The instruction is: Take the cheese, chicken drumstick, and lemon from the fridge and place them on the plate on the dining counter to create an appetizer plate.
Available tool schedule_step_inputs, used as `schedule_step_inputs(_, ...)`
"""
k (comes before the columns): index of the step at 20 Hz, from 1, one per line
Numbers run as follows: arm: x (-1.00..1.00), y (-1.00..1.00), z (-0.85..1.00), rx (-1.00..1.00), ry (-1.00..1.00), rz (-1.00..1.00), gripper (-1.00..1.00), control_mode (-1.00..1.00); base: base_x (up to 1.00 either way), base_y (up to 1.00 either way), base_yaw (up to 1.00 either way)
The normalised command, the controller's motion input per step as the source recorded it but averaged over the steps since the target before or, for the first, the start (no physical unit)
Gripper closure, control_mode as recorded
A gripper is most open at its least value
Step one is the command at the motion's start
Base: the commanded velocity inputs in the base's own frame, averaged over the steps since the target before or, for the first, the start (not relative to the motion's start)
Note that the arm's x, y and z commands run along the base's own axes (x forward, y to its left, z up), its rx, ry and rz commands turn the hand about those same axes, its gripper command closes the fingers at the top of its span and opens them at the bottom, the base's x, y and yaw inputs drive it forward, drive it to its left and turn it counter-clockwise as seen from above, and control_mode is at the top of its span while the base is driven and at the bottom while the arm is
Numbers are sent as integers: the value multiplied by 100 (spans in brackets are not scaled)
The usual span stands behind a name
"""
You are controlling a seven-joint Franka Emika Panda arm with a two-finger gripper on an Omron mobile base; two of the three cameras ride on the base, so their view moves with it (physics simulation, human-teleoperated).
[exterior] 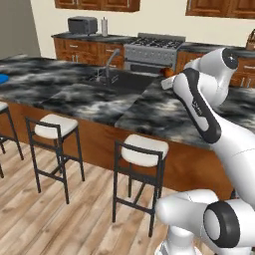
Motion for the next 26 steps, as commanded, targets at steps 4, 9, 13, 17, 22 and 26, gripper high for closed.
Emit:
schedule_step_inputs(4,0,0,0,0,0,0,100,100,5,100,-32)
schedule_step_inputs(9,0,0,0,0,0,0,100,100,0,100,-28)
schedule_step_inputs(13,0,0,0,0,0,0,100,100,0,100,-26)
schedule_step_inputs(17,0,0,0,0,0,0,100,100,0,100,-26)
schedule_step_inputs(22,0,0,0,0,0,0,100,100,0,100,-24)
schedule_step_inputs(26,0,0,0,0,0,0,100,100,0,100,-21)
